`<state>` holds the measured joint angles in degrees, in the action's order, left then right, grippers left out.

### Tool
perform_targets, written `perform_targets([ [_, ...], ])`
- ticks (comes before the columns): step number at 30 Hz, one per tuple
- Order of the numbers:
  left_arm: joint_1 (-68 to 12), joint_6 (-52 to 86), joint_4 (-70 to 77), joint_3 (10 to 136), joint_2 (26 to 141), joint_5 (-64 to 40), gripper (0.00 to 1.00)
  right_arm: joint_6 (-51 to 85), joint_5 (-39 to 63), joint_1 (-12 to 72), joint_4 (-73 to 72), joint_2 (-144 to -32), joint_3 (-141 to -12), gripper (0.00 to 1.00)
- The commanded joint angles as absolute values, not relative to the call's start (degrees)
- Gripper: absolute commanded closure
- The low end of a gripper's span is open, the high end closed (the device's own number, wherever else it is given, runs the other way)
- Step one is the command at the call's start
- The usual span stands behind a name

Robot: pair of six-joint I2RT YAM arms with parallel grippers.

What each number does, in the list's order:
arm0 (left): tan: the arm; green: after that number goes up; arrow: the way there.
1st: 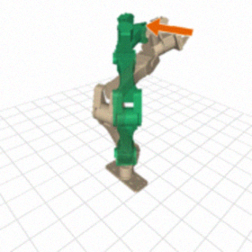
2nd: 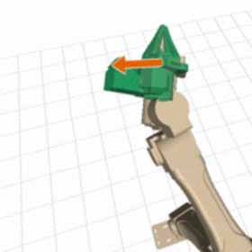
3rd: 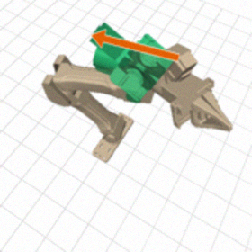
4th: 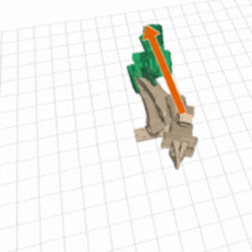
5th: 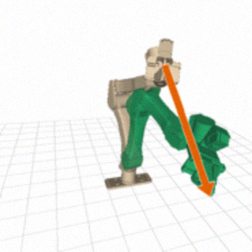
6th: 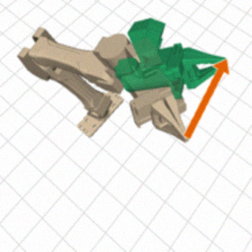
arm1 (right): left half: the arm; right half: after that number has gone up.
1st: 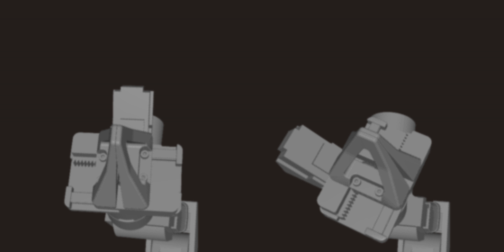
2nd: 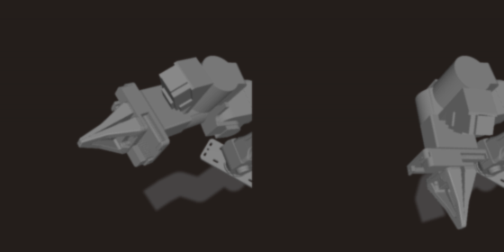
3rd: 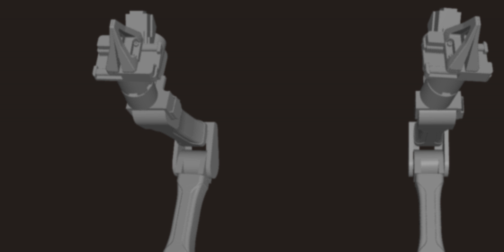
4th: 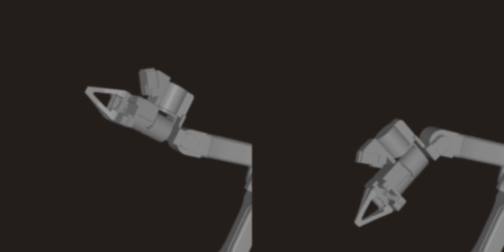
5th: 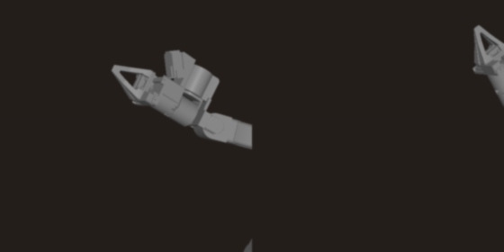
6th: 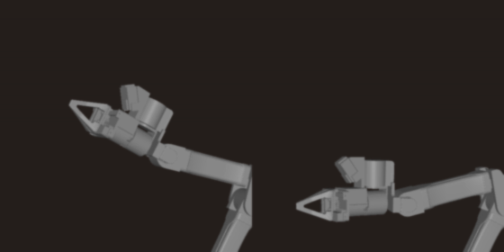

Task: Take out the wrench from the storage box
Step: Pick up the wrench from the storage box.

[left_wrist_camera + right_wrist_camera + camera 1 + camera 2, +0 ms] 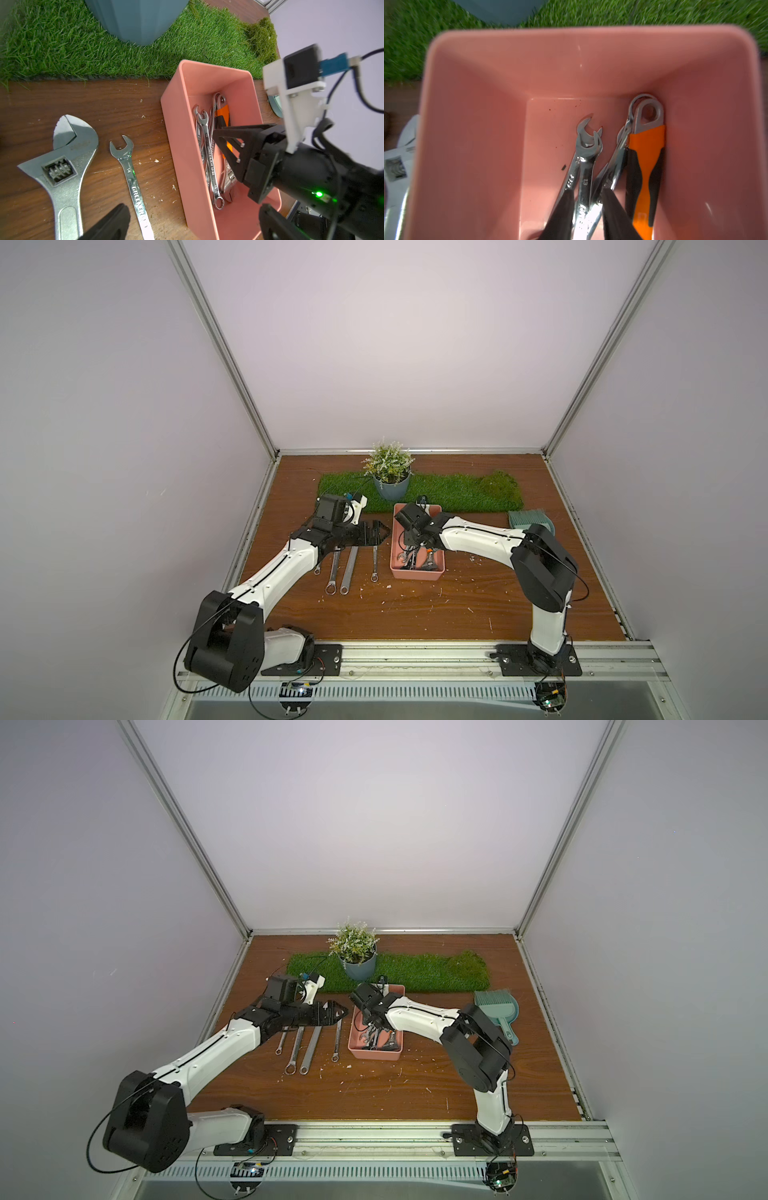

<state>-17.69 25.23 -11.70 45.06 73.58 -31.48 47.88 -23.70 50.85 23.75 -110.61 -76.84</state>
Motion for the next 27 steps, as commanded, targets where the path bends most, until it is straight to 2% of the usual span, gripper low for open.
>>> perform_targets([
  [1,-18.28,24.56,-12.74,45.94,74.04,-30.76,0.00,49.34,-22.49,50.46,23.55,-111.64,-77.60,0.70],
  [19,-18.28,23.97,-12.94,45.38,74.50,-30.41,0.00,49.96,-17.69,49.23,18.05,-115.17,-76.22,0.74],
  [27,-18.28,23.66,-13.44,45.69,74.36,-30.09,0.00,49.54,-19.46,49.22,19.48,-113.09,-76.68,0.88],
])
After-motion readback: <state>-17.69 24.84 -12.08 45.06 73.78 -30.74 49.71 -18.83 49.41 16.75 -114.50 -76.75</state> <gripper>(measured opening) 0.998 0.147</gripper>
